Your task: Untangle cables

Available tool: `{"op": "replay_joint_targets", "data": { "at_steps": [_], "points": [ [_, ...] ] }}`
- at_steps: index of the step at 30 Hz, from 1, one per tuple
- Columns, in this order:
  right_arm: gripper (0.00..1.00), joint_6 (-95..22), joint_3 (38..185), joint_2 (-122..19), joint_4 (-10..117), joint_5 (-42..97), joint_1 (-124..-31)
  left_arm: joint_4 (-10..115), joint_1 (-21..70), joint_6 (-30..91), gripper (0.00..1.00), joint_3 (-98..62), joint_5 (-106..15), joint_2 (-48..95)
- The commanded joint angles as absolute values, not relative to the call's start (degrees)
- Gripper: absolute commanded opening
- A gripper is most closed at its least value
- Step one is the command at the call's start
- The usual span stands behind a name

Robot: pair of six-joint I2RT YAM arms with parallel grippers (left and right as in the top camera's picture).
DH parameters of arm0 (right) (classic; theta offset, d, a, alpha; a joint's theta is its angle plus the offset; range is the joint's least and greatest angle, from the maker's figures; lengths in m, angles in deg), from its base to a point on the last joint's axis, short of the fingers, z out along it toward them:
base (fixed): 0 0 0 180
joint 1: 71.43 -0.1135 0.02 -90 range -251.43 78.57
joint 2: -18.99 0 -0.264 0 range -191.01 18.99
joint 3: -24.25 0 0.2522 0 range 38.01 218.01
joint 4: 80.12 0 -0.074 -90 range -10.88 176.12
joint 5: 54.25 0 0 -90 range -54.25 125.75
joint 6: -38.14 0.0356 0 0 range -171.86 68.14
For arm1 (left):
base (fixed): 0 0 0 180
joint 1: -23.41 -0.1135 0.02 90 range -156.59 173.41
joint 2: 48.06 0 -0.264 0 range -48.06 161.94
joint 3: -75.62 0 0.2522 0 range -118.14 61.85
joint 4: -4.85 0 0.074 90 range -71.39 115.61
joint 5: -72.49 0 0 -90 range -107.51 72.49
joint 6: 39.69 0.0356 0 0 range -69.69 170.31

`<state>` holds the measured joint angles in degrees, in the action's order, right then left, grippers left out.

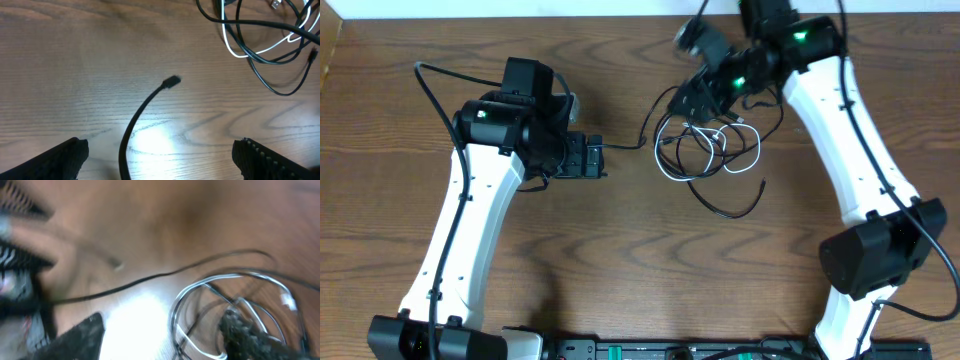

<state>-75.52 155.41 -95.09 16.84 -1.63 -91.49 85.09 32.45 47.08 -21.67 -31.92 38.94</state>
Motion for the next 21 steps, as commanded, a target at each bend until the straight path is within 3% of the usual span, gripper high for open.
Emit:
{"op": "replay_joint_targets", "data": {
  "at_steps": [1,8,15,21],
  "points": [
    [0.81,-92.46,156.07,-95.13,14.68,-9.79,-93.50,85.20,32.10,47.52,0.98,-22.59,-30.67,39.18],
    [0.89,-102.93,156.07,-95.51,10.15,-10.42,-97.02,85.22,32.12,47.48,0.98,-22.59,-30.70,39.18],
    [0.91,-103.17,156.07,-98.61,11.40,-6.20,-100.10,85.24,32.12,47.48,0.98,-22.59,-30.74,39.18],
    [0.75,-101.34,156.07,-101.65,19.36,-6.18,-101.12,85.24,32.12,47.48,0.98,-22.59,-30.74,39.18]
  ]
}}
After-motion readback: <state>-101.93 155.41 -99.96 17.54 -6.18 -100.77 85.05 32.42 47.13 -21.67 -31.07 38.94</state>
